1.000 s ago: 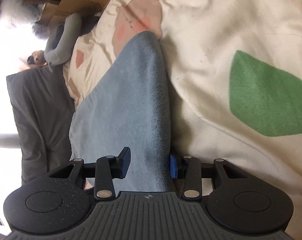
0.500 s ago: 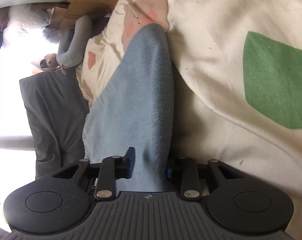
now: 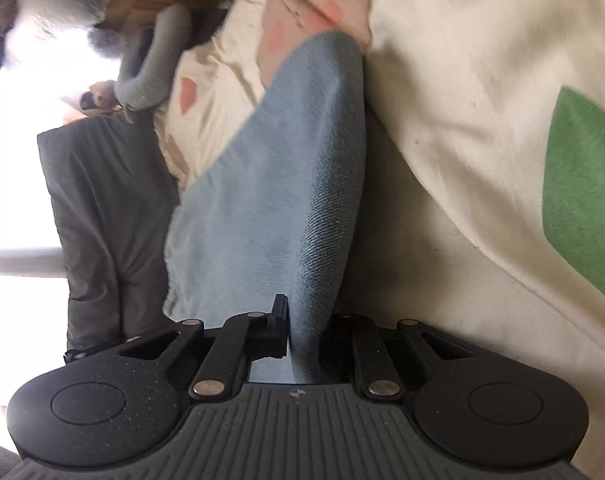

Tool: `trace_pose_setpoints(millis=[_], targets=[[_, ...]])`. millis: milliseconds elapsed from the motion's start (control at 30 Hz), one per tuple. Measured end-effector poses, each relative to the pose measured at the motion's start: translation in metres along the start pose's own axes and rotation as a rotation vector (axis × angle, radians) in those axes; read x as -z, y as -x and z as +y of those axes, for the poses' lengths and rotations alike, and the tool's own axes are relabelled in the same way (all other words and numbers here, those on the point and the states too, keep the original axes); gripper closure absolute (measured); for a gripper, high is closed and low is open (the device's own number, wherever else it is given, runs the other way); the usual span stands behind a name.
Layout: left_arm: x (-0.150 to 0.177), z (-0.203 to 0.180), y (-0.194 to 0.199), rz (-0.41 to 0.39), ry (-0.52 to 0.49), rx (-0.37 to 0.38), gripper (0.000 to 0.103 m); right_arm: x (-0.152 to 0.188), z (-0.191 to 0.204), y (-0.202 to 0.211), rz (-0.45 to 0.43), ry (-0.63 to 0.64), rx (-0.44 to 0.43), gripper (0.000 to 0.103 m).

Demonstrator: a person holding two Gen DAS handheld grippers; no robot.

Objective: Fold clothes

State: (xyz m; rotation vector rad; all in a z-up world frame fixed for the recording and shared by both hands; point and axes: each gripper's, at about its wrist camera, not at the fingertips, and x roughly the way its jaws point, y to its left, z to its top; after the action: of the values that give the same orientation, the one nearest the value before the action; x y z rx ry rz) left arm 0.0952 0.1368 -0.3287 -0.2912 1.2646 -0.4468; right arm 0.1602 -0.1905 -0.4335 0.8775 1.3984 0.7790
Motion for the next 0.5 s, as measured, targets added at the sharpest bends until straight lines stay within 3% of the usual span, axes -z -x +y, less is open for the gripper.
trace_pose_setpoints(millis=[100,300,500], targets=[[-0.001,0.002,0.003,-0.011,-0.006,-0.007,0.082,-0.001,-0.002,-0.005,0.008,-0.006,0.029,0.091],[0.002,0.01,0.0,-0.023,0.01,0.002,0.079,-0.004,0.026,-0.008,0.065,0.122,0.117,0.097],[0.005,0.011,0.001,-0.035,0.023,0.008,0.078,-0.018,0.065,-0.008,0.166,0.203,0.169,0.098]])
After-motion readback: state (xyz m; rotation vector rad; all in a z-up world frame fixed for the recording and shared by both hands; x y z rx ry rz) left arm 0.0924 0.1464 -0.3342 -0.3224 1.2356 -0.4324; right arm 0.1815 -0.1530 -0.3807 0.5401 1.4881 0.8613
